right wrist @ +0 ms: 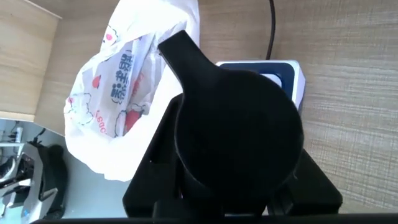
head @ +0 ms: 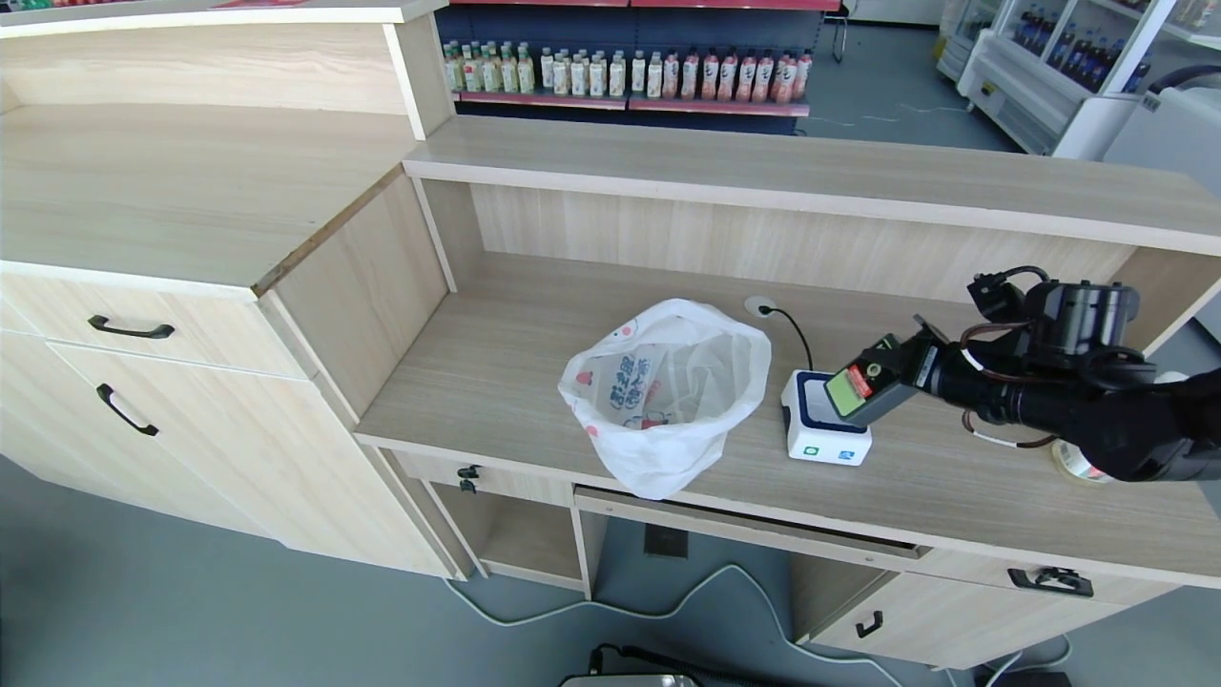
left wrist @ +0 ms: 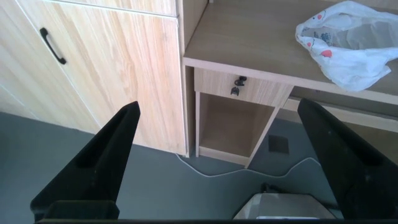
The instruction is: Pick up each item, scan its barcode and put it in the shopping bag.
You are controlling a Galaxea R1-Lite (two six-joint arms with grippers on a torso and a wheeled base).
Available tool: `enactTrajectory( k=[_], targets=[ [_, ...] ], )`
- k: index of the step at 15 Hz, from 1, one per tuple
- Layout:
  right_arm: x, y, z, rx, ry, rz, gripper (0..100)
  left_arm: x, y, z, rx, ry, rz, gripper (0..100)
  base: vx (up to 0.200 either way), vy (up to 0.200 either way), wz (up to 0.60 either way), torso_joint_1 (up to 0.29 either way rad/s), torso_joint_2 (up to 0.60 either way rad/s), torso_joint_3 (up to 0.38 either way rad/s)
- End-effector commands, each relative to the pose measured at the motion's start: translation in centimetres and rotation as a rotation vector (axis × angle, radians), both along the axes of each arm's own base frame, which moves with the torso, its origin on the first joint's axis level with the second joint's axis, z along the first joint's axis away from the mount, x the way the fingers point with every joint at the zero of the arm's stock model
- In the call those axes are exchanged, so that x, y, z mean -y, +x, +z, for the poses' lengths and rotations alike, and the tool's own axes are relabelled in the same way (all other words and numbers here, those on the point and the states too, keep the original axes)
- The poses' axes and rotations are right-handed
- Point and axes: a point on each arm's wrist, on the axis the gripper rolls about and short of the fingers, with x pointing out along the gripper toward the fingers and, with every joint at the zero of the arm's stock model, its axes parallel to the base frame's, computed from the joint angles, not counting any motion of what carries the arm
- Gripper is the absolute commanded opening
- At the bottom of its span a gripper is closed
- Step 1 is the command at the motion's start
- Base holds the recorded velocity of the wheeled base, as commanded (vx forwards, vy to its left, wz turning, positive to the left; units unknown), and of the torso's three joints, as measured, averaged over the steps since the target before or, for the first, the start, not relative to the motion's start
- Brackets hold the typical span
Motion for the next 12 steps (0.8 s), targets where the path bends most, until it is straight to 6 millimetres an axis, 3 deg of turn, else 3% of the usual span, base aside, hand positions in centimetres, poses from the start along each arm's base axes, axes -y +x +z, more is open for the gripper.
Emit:
enactTrajectory(
  k=[1,5,12],
  targets=[
    [-0.4,0.4,-0.1,0.002,-0.002,0.010,0,0.0,0.0,0.0,0.001,-0.001,0.000,100,0.000,0.000,0.00,0.000,0.00,0.000],
    [-0.5,1.1,-1.2,0.021,-0.102,0.026,0,0.0,0.0,0.0,0.001,-0.001,0.000,100,0.000,0.000,0.00,0.000,0.00,0.000],
    [-1.3,2.3,-0.6,0.051,-0.096,0.043,0,0.0,0.0,0.0,0.001,0.000,0.001,100,0.000,0.000,0.00,0.000,0.00,0.000]
  ],
)
